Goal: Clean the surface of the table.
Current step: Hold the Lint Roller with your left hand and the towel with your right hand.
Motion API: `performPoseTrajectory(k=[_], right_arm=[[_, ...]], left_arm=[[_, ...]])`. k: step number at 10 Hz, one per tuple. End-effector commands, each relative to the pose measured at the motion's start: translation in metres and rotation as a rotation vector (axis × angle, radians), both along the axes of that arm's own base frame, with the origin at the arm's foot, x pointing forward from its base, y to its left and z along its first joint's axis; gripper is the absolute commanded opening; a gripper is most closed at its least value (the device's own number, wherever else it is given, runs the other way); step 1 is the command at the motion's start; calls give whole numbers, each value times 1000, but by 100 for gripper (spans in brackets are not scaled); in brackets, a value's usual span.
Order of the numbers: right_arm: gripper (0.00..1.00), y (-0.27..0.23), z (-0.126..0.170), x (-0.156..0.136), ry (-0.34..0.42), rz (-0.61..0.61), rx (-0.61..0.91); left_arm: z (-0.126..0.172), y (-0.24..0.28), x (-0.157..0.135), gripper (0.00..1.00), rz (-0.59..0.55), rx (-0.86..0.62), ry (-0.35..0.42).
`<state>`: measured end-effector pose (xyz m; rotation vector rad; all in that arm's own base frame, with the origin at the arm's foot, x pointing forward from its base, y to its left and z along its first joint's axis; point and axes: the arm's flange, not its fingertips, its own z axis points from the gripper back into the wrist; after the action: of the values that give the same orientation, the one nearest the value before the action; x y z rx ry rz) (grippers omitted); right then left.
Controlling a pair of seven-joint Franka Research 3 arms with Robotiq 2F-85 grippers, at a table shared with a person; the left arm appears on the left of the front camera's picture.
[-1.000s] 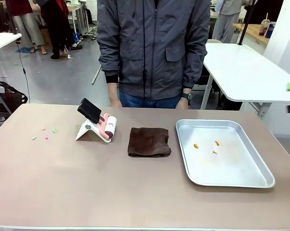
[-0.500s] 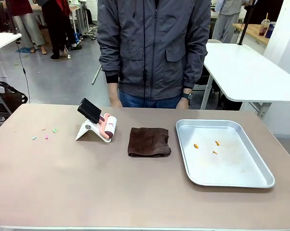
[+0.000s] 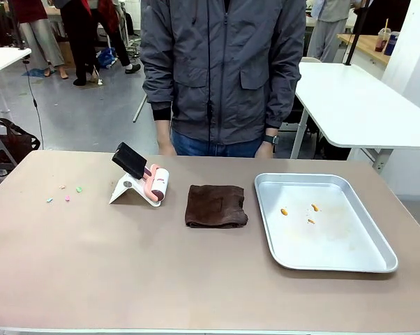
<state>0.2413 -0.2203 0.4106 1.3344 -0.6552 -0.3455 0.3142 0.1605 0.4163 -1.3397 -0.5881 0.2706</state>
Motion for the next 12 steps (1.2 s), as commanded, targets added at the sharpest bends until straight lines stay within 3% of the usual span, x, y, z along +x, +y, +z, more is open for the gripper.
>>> performPoseTrajectory(k=[1,3,5,8,12], right_arm=[[100,0,-4,1,3,-3,3],[100,28,12,4,-28,-88,-124],[100,83,40,31,-23,-71,-301],[100,183,50,88,9,20,-499],[100,322,38,136,23,285,-726]], left_arm=[[1,-3,2,100,-3,9,-1],[17,-16,9,100,-45,82,-48],[40,-41,32,100,-89,229,-22],[47,-71,78,100,-213,427,67],[46,-99,123,100,-322,647,104]])
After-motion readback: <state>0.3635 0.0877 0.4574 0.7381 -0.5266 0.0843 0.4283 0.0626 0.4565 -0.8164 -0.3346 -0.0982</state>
